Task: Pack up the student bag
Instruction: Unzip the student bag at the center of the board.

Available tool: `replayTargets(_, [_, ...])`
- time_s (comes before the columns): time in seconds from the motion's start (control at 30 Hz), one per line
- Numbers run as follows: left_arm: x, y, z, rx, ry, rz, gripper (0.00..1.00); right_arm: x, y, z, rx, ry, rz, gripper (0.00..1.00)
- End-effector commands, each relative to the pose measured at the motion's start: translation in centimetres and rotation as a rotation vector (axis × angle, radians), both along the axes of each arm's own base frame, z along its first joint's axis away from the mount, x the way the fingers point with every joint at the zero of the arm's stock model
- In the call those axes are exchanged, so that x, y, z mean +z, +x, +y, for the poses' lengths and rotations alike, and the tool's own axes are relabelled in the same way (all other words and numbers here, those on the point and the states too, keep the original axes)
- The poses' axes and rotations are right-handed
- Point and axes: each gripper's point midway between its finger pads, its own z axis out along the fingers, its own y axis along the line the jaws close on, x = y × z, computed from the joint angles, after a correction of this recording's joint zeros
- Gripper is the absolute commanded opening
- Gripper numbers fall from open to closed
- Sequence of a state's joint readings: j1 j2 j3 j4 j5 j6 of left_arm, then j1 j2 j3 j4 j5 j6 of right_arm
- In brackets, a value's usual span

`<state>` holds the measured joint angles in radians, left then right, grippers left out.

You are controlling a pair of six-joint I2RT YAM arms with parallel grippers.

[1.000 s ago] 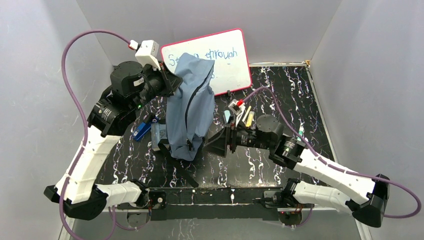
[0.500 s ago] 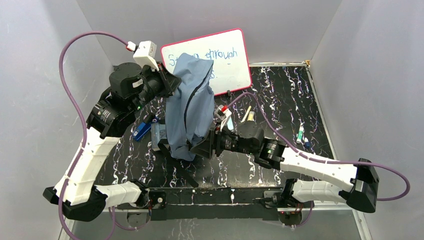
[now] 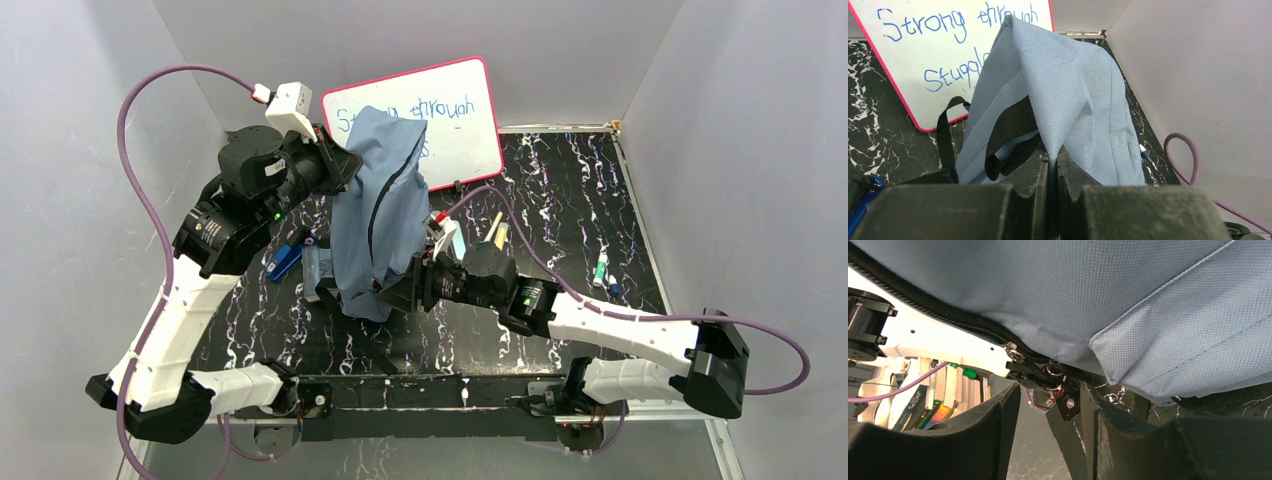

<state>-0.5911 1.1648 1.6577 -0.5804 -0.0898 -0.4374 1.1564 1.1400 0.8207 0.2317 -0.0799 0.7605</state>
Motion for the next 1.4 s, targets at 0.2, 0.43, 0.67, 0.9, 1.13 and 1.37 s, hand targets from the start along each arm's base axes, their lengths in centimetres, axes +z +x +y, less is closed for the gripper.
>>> replayTargets(0.2, [3.3,-0.7,0.6,0.008,-0.084,-0.095,0.00,2.4,0.7,1.1,-0.019,0.064,-0.029,0.41])
replayTargets(0.43, [3.1,-0.7,0.4,0.002,-0.085,-0.091,0.00,2.7,0.7,1.1,-0.018,0.070,-0.033,0.29])
replayTargets(0.67, [3.0,-0.7,0.4,0.003,-0.084,-0.088,0.00,3.1,0.7,1.1,-0.020,0.077,-0.041,0.16])
replayTargets(0.9, [2.3,-0.8,0.6,0.009,-0.076,-0.080,0.00,4.6,0.4,0.7,-0.011,0.108,-0.053,0.00])
replayTargets(1.13, [1.5,-0.9,0.6,0.003,-0.064,-0.068,0.00,6.8,-0.4,-0.1,0.010,0.136,-0.065,0.00])
replayTargets(1.37, [0.7,-0.9,0.6,0.001,-0.047,-0.060,0.00,9.3,-1.2,-0.7,0.042,0.187,-0.089,0.00])
